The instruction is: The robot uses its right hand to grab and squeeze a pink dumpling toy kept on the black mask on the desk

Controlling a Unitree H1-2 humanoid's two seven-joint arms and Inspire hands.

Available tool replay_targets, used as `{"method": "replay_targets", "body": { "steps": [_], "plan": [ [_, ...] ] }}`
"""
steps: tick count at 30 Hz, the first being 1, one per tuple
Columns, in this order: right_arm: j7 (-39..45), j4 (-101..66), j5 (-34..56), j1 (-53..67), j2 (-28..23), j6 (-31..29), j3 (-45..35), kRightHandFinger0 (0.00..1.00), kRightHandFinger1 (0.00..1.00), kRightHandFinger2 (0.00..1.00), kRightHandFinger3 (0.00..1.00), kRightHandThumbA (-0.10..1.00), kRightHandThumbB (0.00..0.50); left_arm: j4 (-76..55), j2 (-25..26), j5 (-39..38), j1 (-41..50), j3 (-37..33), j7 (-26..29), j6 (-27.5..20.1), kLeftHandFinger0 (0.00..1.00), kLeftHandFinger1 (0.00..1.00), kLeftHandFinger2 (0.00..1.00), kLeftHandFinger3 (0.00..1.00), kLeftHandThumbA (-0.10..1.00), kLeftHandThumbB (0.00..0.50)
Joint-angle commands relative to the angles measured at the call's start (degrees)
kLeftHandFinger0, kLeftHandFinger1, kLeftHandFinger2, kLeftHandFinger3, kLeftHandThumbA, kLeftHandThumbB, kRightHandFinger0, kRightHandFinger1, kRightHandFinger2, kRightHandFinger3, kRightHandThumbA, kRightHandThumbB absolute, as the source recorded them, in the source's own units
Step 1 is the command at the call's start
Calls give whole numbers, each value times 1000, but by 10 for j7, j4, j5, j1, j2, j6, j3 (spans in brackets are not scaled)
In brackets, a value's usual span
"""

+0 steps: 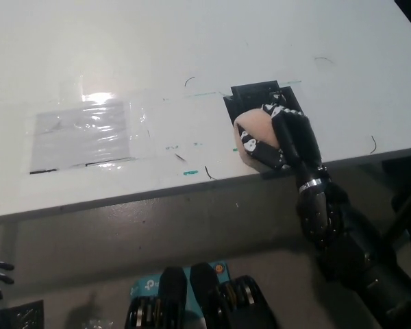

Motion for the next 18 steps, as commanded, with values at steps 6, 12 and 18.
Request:
{"method": "replay_targets", "body": {
  "steps": [6,12,18],
  "plan": [
    [-142,-67,-57,-62,-26,-91,-25,0,110,673,279,-100,201,-12,12,-9,-4,19,1,-5,0,193,315,374,1000,500],
    [-115,-82,-42,-70,-24,-101,-41,0,73,528,289,-100,236,-17,13,-1,-6,19,5,3,14,209,342,393,1000,500],
    [-144,-69,-63,-71,-16,-103,-27,0,0,227,163,-100,253,-22,15,-1,-6,21,2,7,9,210,350,426,1000,500]
  ]
}}
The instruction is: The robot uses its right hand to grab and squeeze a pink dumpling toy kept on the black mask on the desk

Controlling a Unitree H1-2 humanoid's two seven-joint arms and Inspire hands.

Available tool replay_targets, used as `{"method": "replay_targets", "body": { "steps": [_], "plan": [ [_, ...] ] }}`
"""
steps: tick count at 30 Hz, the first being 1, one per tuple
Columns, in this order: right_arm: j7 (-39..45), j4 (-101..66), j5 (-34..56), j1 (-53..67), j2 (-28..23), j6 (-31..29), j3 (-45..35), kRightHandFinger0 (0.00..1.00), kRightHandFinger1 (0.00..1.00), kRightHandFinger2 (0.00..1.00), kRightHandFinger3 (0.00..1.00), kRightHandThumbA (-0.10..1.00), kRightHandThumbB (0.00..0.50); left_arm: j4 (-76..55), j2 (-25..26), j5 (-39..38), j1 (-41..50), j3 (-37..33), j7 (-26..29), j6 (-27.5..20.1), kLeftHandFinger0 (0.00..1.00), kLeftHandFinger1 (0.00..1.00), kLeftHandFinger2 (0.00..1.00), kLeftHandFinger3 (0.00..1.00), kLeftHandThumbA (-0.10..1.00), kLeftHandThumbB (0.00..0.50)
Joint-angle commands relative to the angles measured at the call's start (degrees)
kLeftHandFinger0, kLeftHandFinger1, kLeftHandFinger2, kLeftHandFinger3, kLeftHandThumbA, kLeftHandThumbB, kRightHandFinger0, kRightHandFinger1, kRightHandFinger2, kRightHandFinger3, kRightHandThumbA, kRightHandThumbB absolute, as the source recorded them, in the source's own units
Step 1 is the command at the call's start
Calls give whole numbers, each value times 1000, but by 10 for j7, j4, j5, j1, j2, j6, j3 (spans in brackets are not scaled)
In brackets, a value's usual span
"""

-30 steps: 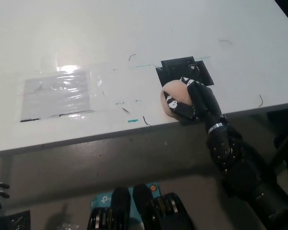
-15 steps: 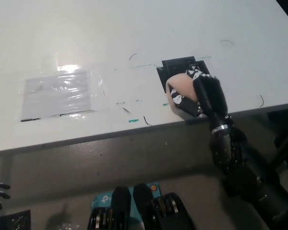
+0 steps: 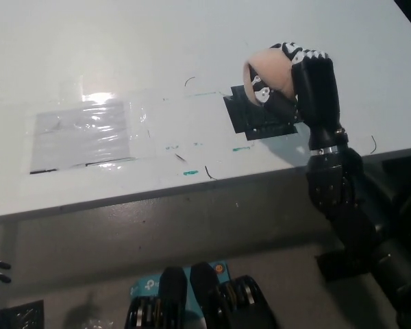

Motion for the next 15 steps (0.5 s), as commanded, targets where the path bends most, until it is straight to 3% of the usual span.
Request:
{"method": "replay_targets", "body": {
  "steps": [1,7,10,15],
  "plan": [
    [-59,-2,-20,-34,3,-33,8,0,0,225,152,-100,261,-20,18,-2,-7,8,-1,4,9,213,353,428,1000,500],
    [-79,13,-25,-37,1,-33,21,0,0,254,91,-100,271,-11,21,-3,-11,8,-6,-3,49,249,377,444,1000,500],
    [-79,12,-29,-35,2,-33,18,0,0,314,69,-100,270,-8,20,-5,-13,11,-5,-5,36,234,363,437,1000,500],
    [-74,12,-28,-34,3,-33,13,0,0,335,53,-100,240,-15,19,-8,-14,11,-6,10,43,253,381,461,1000,500]
  ]
}}
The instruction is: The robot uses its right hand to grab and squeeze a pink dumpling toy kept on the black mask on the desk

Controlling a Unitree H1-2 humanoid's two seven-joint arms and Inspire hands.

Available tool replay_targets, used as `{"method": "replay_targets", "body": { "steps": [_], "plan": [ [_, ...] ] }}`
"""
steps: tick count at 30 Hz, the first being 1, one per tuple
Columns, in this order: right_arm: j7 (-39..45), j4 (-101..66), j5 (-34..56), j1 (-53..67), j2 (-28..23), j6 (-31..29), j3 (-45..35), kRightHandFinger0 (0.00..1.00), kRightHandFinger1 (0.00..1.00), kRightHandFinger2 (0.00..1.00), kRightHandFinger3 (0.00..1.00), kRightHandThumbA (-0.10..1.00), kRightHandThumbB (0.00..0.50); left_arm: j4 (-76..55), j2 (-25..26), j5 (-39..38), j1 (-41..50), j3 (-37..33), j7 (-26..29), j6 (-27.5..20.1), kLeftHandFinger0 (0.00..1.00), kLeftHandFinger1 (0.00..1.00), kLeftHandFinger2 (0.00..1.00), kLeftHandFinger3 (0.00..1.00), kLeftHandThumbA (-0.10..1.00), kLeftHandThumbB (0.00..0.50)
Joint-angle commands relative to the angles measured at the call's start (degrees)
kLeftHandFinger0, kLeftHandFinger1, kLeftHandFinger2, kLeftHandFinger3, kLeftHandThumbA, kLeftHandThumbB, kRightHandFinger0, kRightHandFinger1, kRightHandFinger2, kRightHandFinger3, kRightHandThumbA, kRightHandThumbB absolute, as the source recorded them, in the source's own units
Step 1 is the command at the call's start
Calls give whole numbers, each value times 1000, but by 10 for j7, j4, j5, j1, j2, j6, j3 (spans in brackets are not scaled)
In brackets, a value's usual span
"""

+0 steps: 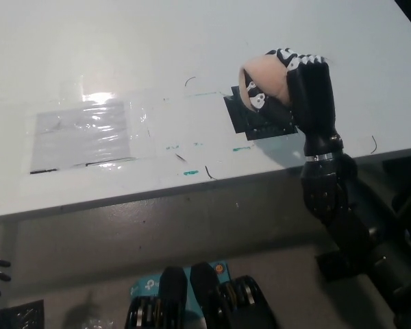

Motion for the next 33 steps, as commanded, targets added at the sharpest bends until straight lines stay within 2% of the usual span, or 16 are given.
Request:
{"method": "replay_targets", "body": {
  "steps": [1,6,9,14,16,17,20,22,24,25,26,27,28,29,30,33],
  "plan": [
    [-26,-3,-5,-35,-2,-23,-3,0,0,353,59,-100,242,-15,19,-7,-12,8,-6,5,45,251,379,466,1000,500],
    [5,20,0,-39,1,-14,-8,0,6,459,121,-100,223,-16,17,-5,-13,11,0,7,31,235,359,440,1000,489],
    [100,55,-7,-48,-8,55,12,0,52,495,242,-100,217,-11,20,-5,-13,7,-8,1,14,228,358,448,1000,500],
    [183,133,-25,-76,-7,131,42,0,186,552,321,-100,88,-14,20,-6,-11,8,-11,3,29,249,382,475,1000,500],
    [221,164,-16,-86,-1,162,46,0,235,540,335,-100,19,-16,20,-3,-10,7,-9,-2,26,240,370,463,1000,500],
    [221,189,-17,-92,4,171,51,0,171,441,424,-100,41,-18,20,-2,-9,7,-8,-2,24,237,363,456,1000,500],
    [231,210,-13,-97,7,179,58,0,45,268,486,-100,57,-13,18,-5,-12,9,-7,-2,20,231,351,443,1000,500],
    [234,239,-6,-102,15,190,57,0,70,322,766,-100,58,-11,22,3,-12,2,-8,-8,24,232,352,456,1000,500],
    [239,242,-6,-101,16,200,59,63,201,526,931,-100,72,-9,22,1,-11,3,-11,-6,28,246,370,470,1000,500],
    [240,241,-6,-100,16,203,59,48,200,513,991,-100,73,-9,22,1,-10,2,-11,-7,30,249,375,472,1000,500],
    [253,231,-13,-98,17,232,65,305,543,784,1000,-100,67,-19,20,5,-6,2,-4,-7,20,239,373,470,1000,500],
    [265,226,-13,-97,17,243,66,521,773,1000,1000,-66,57,-18,20,4,-6,3,-4,-6,19,239,375,473,1000,500],
    [266,224,-13,-96,17,244,67,546,790,1000,1000,-58,56,-19,19,4,-4,4,-4,-6,18,239,376,475,1000,500],
    [272,214,-12,-94,17,254,67,789,1000,1000,1000,53,89,-18,20,1,-4,4,-8,-8,21,243,376,468,1000,500],
    [276,206,-11,-91,17,261,66,1000,1000,1000,1000,125,124,-13,20,0,-5,4,-10,-10,31,242,365,469,1000,500],
    [288,167,-14,-81,16,288,66,1000,1000,1000,1000,316,217,-14,20,-1,-6,5,-9,-7,16,245,368,463,1000,500]
  ]
}}
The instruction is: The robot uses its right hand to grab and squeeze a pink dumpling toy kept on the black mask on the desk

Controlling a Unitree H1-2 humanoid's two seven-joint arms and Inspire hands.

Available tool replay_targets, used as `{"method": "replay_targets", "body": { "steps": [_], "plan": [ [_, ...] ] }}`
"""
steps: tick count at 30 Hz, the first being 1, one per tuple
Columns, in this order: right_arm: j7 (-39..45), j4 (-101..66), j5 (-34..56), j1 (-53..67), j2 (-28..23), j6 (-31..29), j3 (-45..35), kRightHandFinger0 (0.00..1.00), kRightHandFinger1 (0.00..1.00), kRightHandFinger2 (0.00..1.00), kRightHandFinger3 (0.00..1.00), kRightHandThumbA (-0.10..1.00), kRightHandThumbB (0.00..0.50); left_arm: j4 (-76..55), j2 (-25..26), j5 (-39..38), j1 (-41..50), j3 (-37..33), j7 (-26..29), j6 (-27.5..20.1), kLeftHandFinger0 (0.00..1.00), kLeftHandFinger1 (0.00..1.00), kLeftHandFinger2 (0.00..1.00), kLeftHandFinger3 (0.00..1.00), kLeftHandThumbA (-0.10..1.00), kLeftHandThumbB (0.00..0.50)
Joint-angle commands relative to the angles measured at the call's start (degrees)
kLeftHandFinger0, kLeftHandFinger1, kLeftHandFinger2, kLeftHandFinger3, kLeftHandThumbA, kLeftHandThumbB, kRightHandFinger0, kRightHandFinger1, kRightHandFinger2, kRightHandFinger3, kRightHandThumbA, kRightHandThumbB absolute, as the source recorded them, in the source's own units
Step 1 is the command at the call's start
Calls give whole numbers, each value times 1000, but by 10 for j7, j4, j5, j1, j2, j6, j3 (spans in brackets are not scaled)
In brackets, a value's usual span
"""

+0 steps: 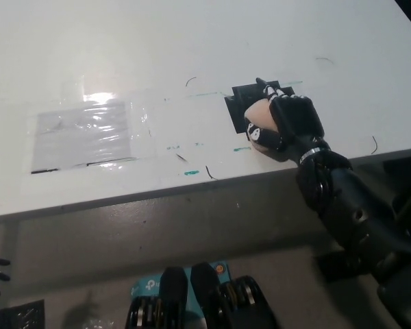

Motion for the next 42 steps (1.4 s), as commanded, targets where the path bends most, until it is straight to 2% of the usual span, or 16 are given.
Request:
{"method": "replay_targets", "body": {
  "steps": [1,3,4,7,11,17,23,28,30,31,34,36,38,39,41,42],
  "plan": [
    [55,-56,0,3,-5,75,-2,1000,1000,1000,1000,338,236,-14,18,-7,-6,6,-10,-3,15,246,371,462,1000,500],
    [68,-113,4,22,-10,83,-7,1000,1000,1000,1000,469,336,-15,19,-6,-7,6,-10,-1,21,254,385,471,1000,500],
    [72,-128,4,27,-12,88,-9,1000,1000,1000,1000,494,343,-14,19,-5,-8,5,-9,-1,19,255,385,471,1000,500],
    [79,-196,6,48,-17,90,-17,1000,1000,1000,1000,649,480,-6,20,-1,-10,4,-9,-16,20,251,383,472,1000,500],
    [100,-259,5,67,-22,100,-25,1000,1000,1000,1000,740,500,-17,17,0,-9,6,-1,-2,11,231,366,446,1000,500],
    [127,-356,21,96,-27,104,-52,1000,1000,1000,1000,732,500,-17,20,-1,-7,4,-8,-7,19,243,374,479,1000,500],
    [143,-421,9,114,-36,122,-67,1000,1000,1000,1000,667,429,-10,18,-2,-7,6,-7,-13,4,226,361,446,1000,500],
    [154,-445,10,121,-41,130,-78,1000,1000,1000,1000,635,416,-12,18,0,-7,4,-7,-14,9,239,367,447,1000,500],
    [158,-461,24,128,-46,118,-88,1000,1000,1000,1000,567,391,-6,17,-2,-10,5,-8,-13,9,236,369,467,1000,500],
    [168,-488,38,142,-52,109,-98,1000,1000,1000,1000,469,352,-6,18,-4,-10,6,-9,-15,14,236,372,471,1000,500],
    [193,-522,59,157,-64,103,-111,1000,1000,1000,1000,324,287,-5,16,-6,-13,8,-8,-12,16,226,359,456,1000,500],
    [215,-578,75,186,-81,108,-126,1000,1000,1000,1000,197,197,-6,15,-6,-12,9,-6,-10,10,222,357,438,1000,500],
    [221,-604,80,201,-86,111,-135,868,1000,1000,1000,117,195,-6,15,-7,-12,9,-7,-8,0,207,343,412,1000,500],
    [218,-621,78,213,-90,113,-142,718,864,1000,1000,96,185,-4,14,-7,-12,9,-7,-9,0,210,346,438,1000,500],
    [212,-646,84,237,-95,110,-159,522,622,744,934,64,153,-6,13,-7,-12,9,-7,-7,2,223,366,462,1000,500],
    [209,-658,100,255,-95,104,-173,461,552,684,919,33,157,-6,13,-10,-11,10,-9,-7,2,228,373,468,1000,500]
  ]
}}
